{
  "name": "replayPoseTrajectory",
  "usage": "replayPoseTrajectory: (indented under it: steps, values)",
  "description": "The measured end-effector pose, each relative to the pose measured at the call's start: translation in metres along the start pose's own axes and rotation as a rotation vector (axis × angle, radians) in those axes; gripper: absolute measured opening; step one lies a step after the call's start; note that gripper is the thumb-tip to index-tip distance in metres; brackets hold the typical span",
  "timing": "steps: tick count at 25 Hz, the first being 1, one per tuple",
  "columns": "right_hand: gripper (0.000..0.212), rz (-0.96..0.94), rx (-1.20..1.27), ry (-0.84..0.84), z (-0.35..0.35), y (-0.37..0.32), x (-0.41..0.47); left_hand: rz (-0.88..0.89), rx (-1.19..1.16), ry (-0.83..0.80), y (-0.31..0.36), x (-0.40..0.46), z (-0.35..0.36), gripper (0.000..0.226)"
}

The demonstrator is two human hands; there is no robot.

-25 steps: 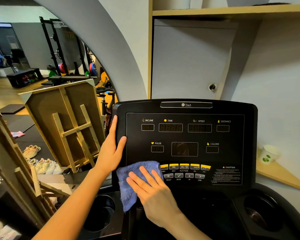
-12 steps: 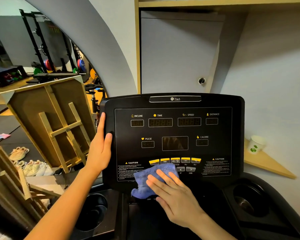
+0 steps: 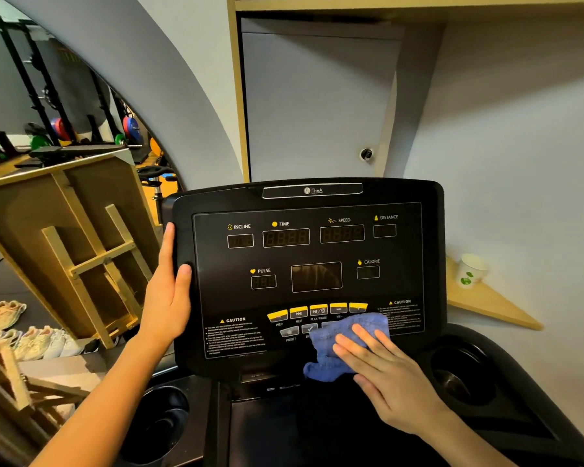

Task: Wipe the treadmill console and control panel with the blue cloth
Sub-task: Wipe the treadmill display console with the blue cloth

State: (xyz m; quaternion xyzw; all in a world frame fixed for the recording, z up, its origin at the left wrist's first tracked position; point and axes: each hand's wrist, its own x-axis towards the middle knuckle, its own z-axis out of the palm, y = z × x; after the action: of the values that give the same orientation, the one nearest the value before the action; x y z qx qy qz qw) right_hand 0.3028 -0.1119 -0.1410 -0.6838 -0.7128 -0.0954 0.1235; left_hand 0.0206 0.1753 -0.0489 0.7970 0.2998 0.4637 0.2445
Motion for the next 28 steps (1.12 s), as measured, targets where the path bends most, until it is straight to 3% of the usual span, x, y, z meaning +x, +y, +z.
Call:
replayPoseTrajectory:
  steps: [18, 23, 28]
  values:
    - [0.052, 0.237, 0.055, 0.101, -0.006, 0.064, -0.049, 0.008, 0.017, 0.027, 0.009, -0.002, 0.002, 0.068]
    - [0.063, 0.286, 0.05, 0.178, 0.005, 0.066, -0.04, 0.008, -0.004, 0.036, 0.011, -0.002, 0.003, 0.069]
    - [0.048, 0.268, -0.009, 0.277, 0.0, 0.073, -0.014, 0.002, -0.005, 0.043, 0.01, 0.0, 0.004, 0.072]
